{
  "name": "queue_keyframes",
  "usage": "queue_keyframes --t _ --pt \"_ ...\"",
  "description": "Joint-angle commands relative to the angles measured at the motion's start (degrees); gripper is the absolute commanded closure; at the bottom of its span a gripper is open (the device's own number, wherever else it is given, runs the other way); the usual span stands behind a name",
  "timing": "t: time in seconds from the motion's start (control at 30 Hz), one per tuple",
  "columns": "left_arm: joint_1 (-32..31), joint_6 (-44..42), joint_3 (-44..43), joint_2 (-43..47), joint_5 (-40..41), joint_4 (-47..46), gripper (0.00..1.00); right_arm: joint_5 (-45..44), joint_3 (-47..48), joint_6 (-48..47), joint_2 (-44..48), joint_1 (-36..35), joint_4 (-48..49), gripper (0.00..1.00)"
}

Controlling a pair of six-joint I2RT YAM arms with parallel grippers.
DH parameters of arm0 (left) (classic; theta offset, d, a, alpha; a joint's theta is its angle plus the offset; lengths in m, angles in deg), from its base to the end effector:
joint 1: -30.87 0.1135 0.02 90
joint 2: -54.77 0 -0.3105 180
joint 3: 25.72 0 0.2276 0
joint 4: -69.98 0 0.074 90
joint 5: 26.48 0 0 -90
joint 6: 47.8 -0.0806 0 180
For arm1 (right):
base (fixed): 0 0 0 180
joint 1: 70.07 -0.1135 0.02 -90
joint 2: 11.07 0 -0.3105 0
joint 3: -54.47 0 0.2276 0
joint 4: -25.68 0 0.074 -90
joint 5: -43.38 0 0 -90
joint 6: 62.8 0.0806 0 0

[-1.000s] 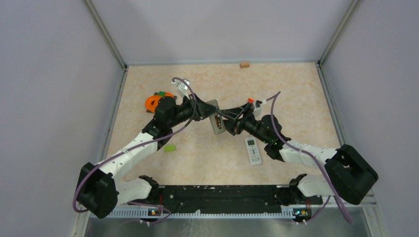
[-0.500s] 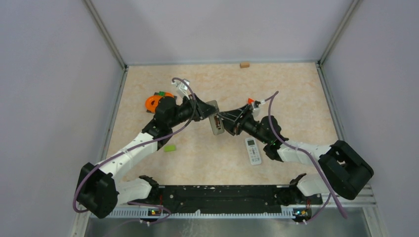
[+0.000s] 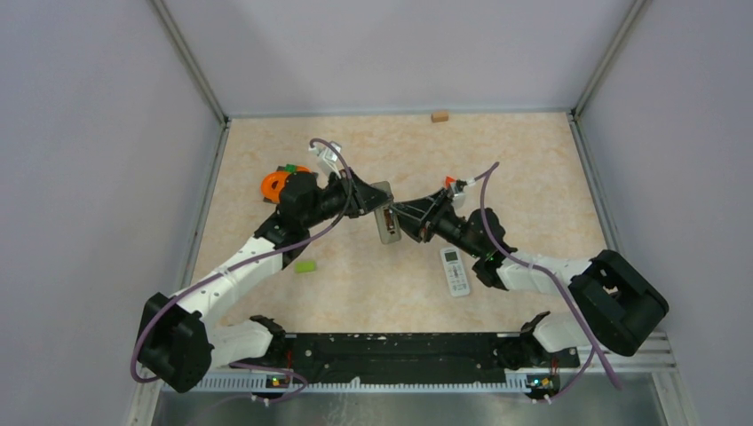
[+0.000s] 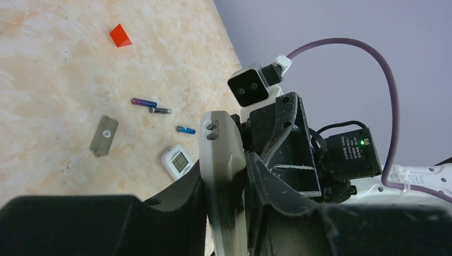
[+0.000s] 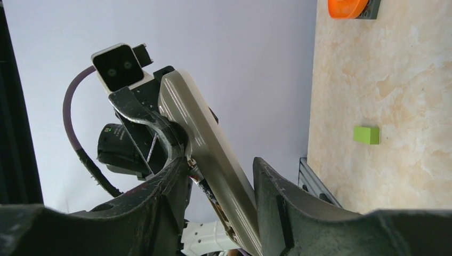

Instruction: Load the batteries into the remote control

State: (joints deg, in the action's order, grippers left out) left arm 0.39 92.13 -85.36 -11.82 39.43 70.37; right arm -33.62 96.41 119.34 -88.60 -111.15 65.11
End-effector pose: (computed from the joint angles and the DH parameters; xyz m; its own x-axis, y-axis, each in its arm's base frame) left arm 0.2151 -0.1648 0.3520 -0.6922 -0.4032 -0.5985 0.4384 0.4239 -0.7926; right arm 0.2069 0.2044 0.2944 -0.8108 0.5849 0.0222 -0.0202 -0.0659 0.9976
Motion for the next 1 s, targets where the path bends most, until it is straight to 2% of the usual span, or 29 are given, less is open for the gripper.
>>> queue_keyframes --t 0.0,0.23,0.63,0.83,0.97 --pt "-0.2 0.0 -2.9 1.2 0.4 -2.1 1.00 2.9 0.3 -1.3 -0.9 0.1 5.6 0.55" --pt "-0.2 0.5 -3.4 1.1 0.4 -1.7 1.00 5.6 0.5 -1.9 -3.0 0.1 8.8 0.63" --pt "-0.2 0.1 -3.5 1.5 1.2 -1.1 1.00 11.5 0.0 -5.9 -5.5 0.1 10.8 0.66" --pt "-0.1 -0.1 -3.5 2.0 1.4 -0.7 1.00 11.1 -0.1 -9.2 -5.5 0.1 8.9 0.70" --pt "-0.1 -0.7 -3.5 2.5 1.7 0.5 1.00 11.1 2.0 -15.9 -3.7 0.1 4.0 0.72"
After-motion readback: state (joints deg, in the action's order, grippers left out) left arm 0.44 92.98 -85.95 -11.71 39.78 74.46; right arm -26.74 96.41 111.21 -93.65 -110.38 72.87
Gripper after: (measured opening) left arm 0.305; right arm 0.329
